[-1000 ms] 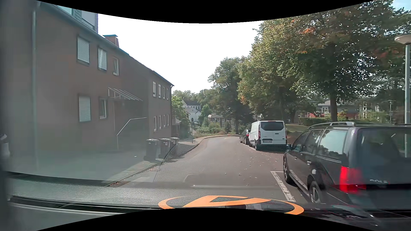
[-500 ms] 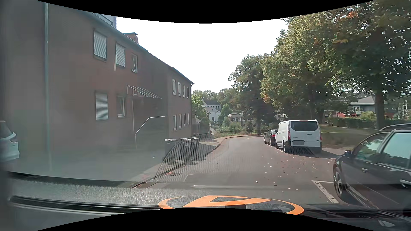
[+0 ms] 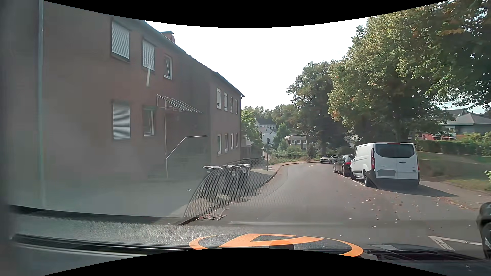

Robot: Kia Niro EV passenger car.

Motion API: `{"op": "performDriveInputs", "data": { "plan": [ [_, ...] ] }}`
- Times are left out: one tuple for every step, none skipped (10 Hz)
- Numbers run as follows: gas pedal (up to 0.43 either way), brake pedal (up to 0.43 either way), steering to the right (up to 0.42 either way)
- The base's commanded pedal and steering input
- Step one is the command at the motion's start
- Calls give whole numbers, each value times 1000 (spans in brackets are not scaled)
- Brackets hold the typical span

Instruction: Follow the waypoints while adhering to traffic rules and regulations

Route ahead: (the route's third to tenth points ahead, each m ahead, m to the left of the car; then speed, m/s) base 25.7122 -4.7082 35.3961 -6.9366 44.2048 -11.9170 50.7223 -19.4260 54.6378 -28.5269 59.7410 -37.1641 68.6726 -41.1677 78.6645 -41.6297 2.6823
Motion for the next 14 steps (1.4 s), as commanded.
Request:
{"op": "performDriveInputs", "data": {
  "plan": [
    [0, 0, 93],
    [0, 0, 142],
    [0, 0, 190],
    [0, 0, 233],
    [0, 0, 259],
    [0, 0, 279],
    [0, 0, 299],
    [0, 0, 308],
    [0, 0, 306],
    [0, 0, 295],
    [0, 37, 270],
    [0, 146, 240],
    [0, 207, 203],
    [0, 232, 161]
  ]
}}
